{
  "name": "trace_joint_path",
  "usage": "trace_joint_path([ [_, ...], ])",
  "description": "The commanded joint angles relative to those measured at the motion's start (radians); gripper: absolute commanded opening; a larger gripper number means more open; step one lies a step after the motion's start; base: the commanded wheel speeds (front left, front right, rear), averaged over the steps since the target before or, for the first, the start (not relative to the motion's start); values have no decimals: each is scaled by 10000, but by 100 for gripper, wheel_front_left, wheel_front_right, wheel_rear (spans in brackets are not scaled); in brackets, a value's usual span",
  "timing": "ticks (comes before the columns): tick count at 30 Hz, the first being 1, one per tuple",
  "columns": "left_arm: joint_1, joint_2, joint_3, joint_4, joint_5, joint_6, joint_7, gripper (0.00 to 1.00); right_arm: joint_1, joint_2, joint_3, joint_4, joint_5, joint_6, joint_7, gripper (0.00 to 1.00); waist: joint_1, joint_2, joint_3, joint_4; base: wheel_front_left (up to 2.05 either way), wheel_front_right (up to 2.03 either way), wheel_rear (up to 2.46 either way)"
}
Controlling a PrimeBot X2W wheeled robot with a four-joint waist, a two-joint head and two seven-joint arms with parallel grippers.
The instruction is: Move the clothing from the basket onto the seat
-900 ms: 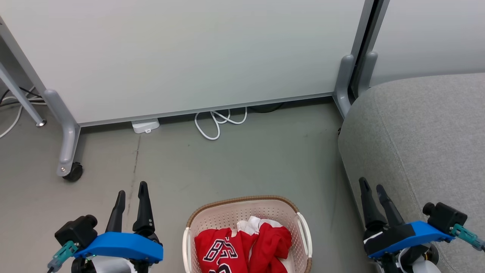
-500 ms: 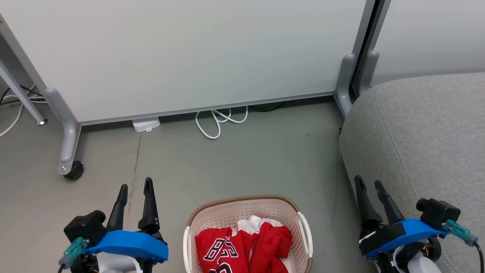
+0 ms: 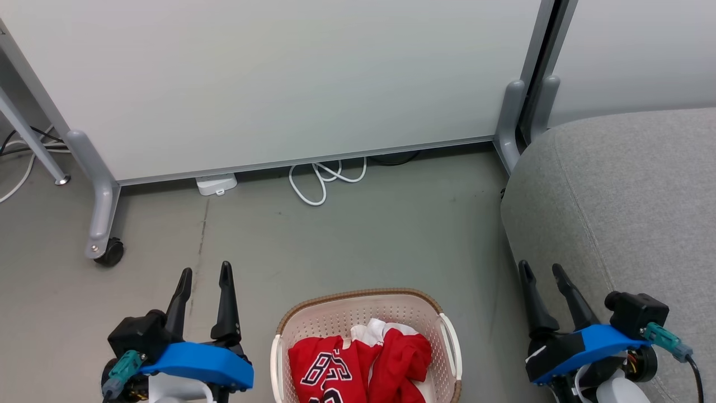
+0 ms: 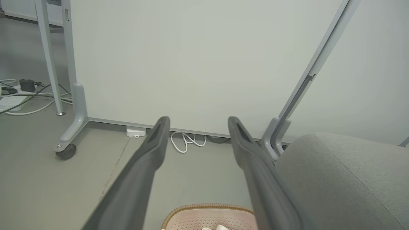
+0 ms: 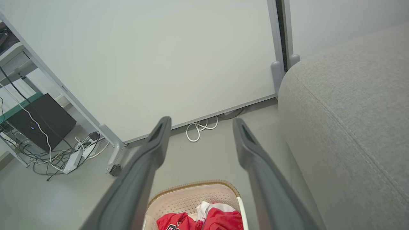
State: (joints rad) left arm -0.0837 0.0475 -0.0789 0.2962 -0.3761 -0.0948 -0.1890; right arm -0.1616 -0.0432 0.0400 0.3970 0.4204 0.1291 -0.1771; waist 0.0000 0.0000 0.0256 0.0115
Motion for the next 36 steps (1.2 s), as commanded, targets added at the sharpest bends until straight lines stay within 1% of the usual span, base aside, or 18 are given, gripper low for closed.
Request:
trace_joint_path([
  [1,-175,43,-54,4,272,-29,-115,100,-251,-81,12,-68,-288,20,-51,100,0,0,-1,-7,0,0,0],
  [8,-185,43,-110,117,752,-9,-275,100,-209,-87,-5,-17,-903,21,-190,100,0,0,-22,-20,0,0,0],
  [18,-213,39,-192,333,1015,135,-469,100,-242,-91,45,66,-1676,23,-380,100,0,0,-34,-20,0,0,0],
  [36,-248,43,-516,447,1903,319,-784,100,-313,-100,195,61,-2831,18,-560,100,0,0,-22,-16,0,0,0],
])
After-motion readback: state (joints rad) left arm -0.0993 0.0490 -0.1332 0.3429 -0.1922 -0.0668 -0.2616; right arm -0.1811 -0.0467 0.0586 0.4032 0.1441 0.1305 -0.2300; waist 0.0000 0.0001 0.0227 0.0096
